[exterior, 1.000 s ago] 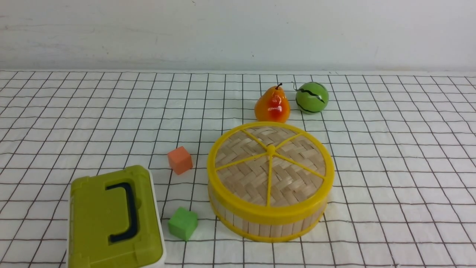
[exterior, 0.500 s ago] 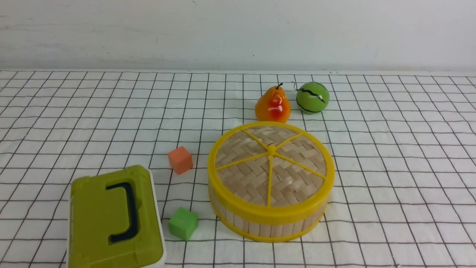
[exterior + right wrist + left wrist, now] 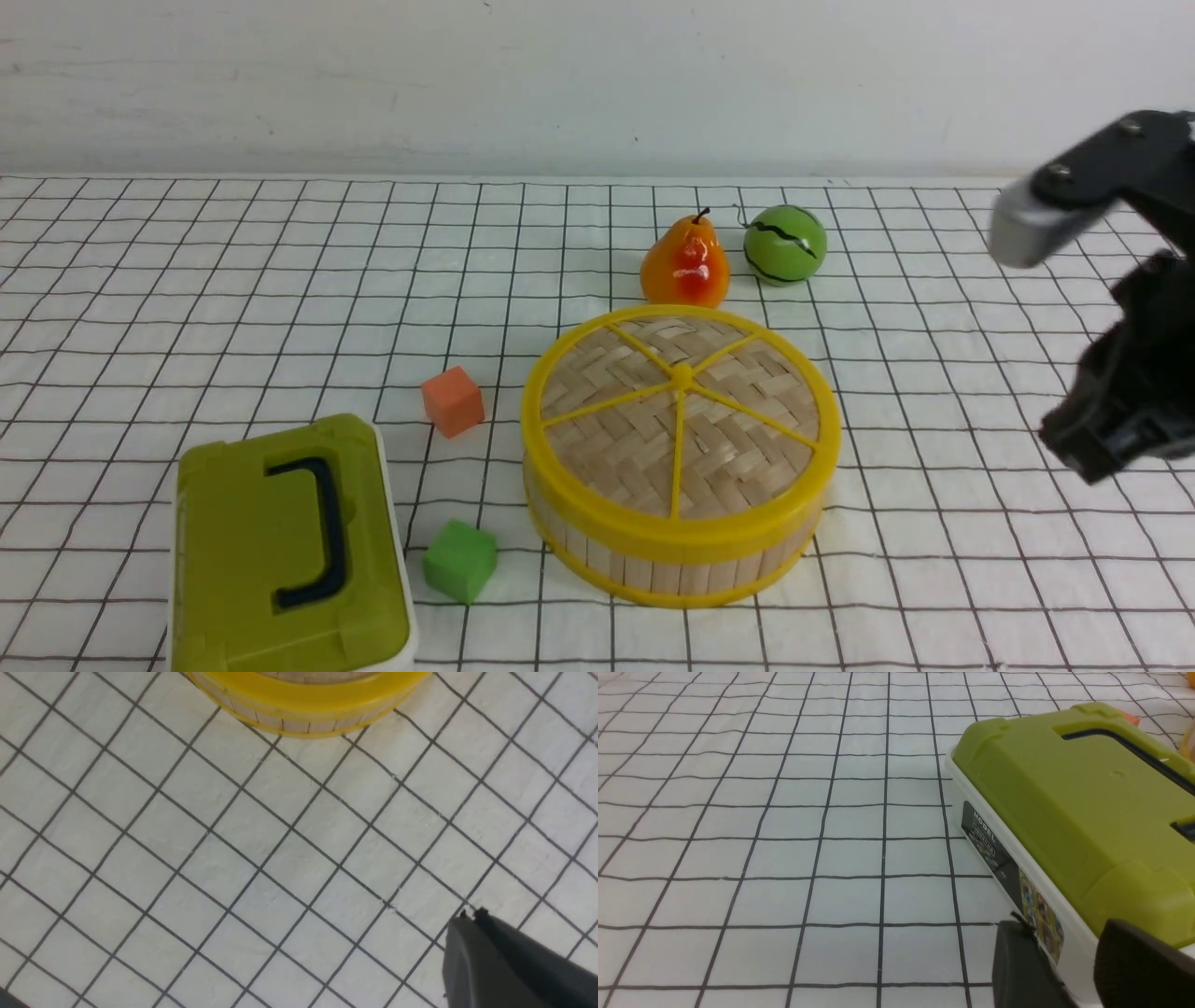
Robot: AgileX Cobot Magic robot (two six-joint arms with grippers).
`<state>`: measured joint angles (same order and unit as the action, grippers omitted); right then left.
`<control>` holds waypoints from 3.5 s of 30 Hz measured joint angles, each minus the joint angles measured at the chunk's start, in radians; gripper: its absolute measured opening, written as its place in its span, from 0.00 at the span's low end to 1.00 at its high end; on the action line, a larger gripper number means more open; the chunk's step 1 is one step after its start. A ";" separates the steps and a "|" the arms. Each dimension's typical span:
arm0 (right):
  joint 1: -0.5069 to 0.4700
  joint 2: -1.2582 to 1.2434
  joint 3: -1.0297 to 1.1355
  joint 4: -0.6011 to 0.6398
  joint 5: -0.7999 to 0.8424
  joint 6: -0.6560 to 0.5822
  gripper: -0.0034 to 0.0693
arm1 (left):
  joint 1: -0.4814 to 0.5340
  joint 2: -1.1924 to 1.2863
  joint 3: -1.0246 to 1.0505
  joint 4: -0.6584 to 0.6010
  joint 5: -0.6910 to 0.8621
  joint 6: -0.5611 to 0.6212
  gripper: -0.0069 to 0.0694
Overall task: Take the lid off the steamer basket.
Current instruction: Use the right arm to lift the lid of the steamer, then use the right arm to place the steamer lid on the table
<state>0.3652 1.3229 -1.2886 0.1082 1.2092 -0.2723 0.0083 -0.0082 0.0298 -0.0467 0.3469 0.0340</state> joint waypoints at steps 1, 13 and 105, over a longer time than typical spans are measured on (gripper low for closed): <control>0.002 0.012 -0.009 0.000 -0.001 0.000 0.03 | 0.000 0.000 0.000 0.000 0.000 0.000 0.40; 0.096 0.405 -0.349 -0.039 -0.024 0.058 0.25 | 0.000 0.000 0.000 0.000 0.000 0.000 0.40; -0.326 0.483 0.039 0.002 -0.542 0.134 0.43 | 0.000 0.000 0.000 0.000 0.000 0.000 0.40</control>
<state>0.0393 1.8058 -1.2493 0.1097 0.6676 -0.1381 0.0083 -0.0082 0.0298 -0.0467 0.3469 0.0340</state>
